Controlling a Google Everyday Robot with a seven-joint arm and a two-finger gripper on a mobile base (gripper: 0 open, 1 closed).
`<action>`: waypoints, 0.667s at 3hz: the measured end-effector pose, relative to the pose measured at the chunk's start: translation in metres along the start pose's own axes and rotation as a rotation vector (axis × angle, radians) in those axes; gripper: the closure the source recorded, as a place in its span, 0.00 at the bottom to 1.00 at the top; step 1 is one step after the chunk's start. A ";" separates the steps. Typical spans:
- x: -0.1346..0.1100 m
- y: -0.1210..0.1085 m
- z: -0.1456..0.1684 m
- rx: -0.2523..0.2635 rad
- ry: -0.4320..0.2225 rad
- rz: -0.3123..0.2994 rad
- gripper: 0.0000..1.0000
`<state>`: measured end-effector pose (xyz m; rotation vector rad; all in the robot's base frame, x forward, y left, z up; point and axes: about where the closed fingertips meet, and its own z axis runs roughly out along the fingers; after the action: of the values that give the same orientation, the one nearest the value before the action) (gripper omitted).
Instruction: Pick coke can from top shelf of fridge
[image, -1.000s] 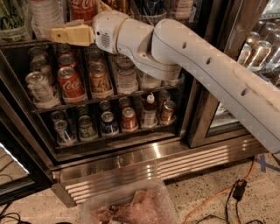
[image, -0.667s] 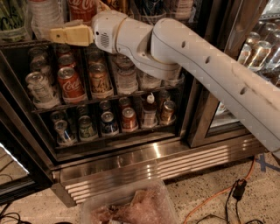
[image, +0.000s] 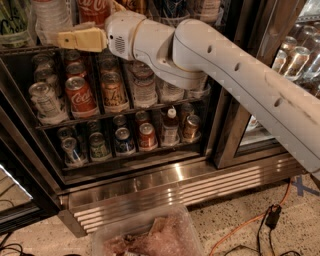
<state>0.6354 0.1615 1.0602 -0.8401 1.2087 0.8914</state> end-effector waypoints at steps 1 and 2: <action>0.000 0.000 0.000 0.000 0.000 -0.001 0.00; 0.000 0.000 0.000 0.004 0.000 -0.002 0.00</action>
Offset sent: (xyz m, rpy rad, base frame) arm 0.0215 -0.0087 -0.0005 0.0042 -0.0172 -0.1095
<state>0.6355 0.1615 1.0604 -0.8378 1.2087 0.8870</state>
